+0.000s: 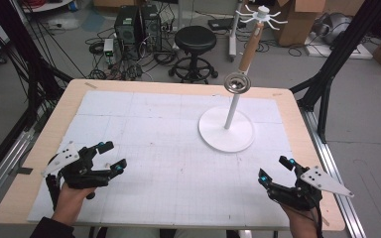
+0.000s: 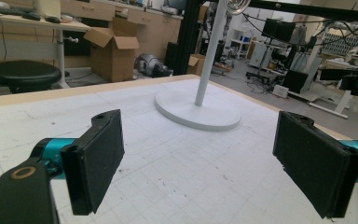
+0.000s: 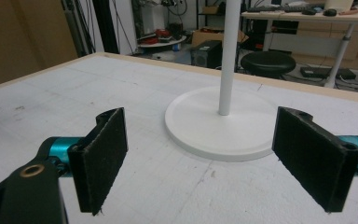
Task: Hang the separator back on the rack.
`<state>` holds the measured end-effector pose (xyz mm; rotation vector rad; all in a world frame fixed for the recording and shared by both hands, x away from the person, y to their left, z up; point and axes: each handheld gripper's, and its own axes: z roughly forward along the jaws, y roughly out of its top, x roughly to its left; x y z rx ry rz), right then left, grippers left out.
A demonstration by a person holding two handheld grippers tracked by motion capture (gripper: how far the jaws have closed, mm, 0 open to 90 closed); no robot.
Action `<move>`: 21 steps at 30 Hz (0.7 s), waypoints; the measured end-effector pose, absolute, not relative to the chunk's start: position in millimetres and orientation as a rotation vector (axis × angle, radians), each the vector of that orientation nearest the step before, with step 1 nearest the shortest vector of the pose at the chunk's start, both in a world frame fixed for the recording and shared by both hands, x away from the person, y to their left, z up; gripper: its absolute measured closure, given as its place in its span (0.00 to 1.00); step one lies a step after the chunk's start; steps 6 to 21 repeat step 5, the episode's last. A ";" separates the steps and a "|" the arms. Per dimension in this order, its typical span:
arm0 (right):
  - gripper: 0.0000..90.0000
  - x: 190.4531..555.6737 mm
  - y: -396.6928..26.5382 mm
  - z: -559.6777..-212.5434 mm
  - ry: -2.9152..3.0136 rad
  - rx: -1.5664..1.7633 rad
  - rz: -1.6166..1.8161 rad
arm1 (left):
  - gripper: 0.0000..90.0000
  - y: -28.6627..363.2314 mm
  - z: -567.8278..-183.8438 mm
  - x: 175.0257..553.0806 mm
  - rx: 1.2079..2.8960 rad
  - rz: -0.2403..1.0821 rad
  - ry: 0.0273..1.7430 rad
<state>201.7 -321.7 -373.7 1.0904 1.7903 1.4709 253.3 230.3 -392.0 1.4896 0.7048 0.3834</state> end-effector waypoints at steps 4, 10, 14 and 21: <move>0.19 202.5 -322.1 -374.3 1.794 1.091 1.470 | 0.19 231.1 -391.8 253.6 1.487 0.383 0.710; 0.19 202.6 -322.4 -374.5 1.796 1.093 1.470 | 0.19 231.2 -391.9 253.8 1.487 0.385 0.713; 0.19 202.6 -322.4 -374.5 1.796 1.093 1.470 | 0.19 231.2 -391.9 253.8 1.487 0.385 0.713; 0.19 202.6 -322.4 -374.5 1.796 1.093 1.470 | 0.19 231.2 -391.9 253.8 1.487 0.385 0.713</move>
